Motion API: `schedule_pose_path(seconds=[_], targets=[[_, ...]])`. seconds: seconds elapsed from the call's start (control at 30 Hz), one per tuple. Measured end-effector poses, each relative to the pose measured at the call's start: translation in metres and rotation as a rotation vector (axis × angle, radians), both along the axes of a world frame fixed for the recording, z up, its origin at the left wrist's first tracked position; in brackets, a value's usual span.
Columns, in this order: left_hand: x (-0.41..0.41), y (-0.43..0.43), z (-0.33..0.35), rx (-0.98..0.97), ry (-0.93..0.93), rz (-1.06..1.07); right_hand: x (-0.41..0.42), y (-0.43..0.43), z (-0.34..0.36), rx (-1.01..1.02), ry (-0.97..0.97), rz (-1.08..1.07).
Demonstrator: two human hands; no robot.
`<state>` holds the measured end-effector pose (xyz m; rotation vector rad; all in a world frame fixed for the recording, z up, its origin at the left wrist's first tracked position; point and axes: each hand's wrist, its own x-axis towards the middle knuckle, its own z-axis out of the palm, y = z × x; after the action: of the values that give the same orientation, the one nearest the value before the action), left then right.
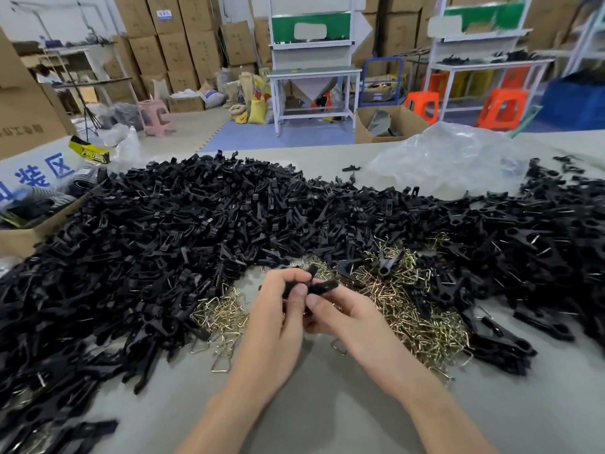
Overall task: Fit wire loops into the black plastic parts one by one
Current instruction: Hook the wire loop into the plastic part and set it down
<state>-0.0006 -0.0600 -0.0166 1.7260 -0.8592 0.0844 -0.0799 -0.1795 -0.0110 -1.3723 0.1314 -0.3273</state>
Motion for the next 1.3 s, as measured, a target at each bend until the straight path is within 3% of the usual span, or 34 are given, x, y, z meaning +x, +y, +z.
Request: schedule_pose_path(seconds=[0.53,0.67,0.8,0.87,0.97,1.03,1.13,1.3], targets=[[-0.001,0.006,0.000,0.048,-0.066,-0.068,0.003,-0.001,-0.001,0.040,0.060,-0.121],[0.014,0.015,0.004,0.063,-0.166,0.122,0.002,-0.007,-0.002,0.226,0.030,-0.187],[0.038,0.035,0.012,0.307,-0.312,0.587,0.002,-0.013,0.001,0.346,0.013,-0.147],[0.035,0.039,0.013,0.260,-0.281,0.463,0.003,-0.012,0.000,0.349,0.004,-0.122],[0.013,0.031,0.015,0.145,-0.021,0.106,0.005,-0.008,0.000,0.261,-0.005,-0.079],[0.000,0.021,0.015,0.129,0.054,-0.033,0.003,-0.007,0.000,0.172,-0.001,-0.044],[-0.007,0.010,0.014,0.084,0.139,-0.078,0.001,-0.009,0.000,0.096,0.004,-0.045],[-0.013,0.006,0.012,-0.033,0.238,-0.032,0.001,-0.006,0.000,0.148,-0.037,-0.054]])
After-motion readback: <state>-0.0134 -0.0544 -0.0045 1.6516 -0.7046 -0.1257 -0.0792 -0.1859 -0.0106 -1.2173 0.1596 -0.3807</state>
